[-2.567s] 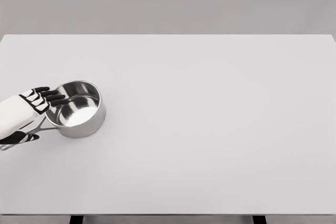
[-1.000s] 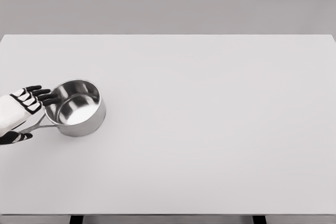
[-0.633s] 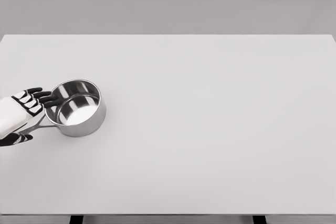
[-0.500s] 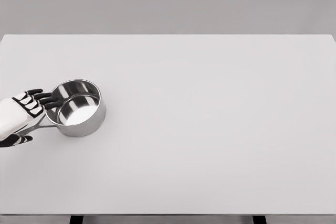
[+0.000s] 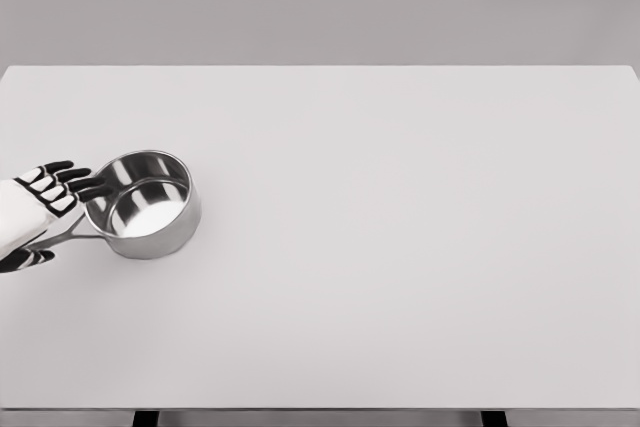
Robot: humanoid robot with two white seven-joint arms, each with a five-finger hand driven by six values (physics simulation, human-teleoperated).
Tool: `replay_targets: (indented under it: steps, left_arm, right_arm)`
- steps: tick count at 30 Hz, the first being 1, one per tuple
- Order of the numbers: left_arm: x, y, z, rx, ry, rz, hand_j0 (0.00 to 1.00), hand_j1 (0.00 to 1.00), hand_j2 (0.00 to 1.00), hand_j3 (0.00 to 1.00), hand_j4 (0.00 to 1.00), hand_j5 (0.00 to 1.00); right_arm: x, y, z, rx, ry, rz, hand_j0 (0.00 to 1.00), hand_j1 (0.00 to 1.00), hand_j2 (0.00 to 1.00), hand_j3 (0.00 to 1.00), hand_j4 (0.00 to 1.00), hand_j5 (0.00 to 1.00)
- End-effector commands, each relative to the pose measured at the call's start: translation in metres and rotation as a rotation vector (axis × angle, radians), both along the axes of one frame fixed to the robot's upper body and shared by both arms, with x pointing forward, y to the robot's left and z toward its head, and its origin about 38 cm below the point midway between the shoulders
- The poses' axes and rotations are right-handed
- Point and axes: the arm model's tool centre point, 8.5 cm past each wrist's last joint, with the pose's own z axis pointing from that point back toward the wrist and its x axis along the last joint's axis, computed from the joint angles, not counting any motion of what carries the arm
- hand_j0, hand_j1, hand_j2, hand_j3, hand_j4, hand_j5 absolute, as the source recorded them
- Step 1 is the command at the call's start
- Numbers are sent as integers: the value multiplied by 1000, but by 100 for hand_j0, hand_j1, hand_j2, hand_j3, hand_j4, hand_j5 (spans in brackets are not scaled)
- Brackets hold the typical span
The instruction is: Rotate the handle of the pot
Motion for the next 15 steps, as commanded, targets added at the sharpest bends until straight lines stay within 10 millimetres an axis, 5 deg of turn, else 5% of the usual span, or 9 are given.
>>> replay_targets:
  steps: [1, 15]
  left_arm:
    - [0, 1, 1, -4, -3, 2, 100, 100, 100, 100, 100, 100]
    - [6, 0, 8, 10, -33, -1, 100, 100, 100, 100, 100, 100]
  right_arm:
    - [0, 0, 0, 0, 0, 0, 100, 100, 100, 100, 100, 100]
    - [0, 0, 0, 0, 0, 0, 100, 100, 100, 100, 100, 100]
